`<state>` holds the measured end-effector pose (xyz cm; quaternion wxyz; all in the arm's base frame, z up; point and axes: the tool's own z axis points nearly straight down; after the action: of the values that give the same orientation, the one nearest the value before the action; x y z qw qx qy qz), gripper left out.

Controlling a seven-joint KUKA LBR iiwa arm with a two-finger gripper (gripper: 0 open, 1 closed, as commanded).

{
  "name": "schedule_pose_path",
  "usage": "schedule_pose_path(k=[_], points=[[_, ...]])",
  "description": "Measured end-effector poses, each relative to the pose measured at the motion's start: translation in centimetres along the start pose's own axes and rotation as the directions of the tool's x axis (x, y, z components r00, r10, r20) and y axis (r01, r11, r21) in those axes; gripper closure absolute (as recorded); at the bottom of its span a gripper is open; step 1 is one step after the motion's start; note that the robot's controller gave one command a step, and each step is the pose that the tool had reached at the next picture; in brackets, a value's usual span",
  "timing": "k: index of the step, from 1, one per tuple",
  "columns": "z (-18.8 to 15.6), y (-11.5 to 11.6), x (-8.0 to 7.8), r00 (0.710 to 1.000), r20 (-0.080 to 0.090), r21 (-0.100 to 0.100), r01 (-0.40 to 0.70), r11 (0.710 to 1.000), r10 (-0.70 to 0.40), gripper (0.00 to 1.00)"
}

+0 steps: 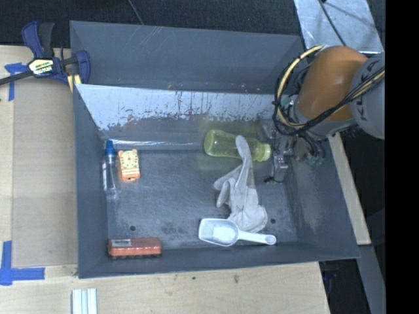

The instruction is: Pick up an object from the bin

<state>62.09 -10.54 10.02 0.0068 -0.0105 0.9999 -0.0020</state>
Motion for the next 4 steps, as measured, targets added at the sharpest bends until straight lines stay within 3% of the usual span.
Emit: schedule_pose_path(k=[1,2,3,4], points=[[2.8,3.0,1.6,0.998,-0.009,-0.003,0.055,0.998,-0.055,0.0],[2.9,5.5,2.1,0.999,-0.01,-0.003,0.036,0.999,-0.036,0.0],[3.0,3.6,1.9,0.911,-0.009,0.001,-0.411,0.911,0.411,1.0],[3.0,3.6,1.9,0.912,-0.009,0.001,-0.411,0.912,0.411,1.0]])
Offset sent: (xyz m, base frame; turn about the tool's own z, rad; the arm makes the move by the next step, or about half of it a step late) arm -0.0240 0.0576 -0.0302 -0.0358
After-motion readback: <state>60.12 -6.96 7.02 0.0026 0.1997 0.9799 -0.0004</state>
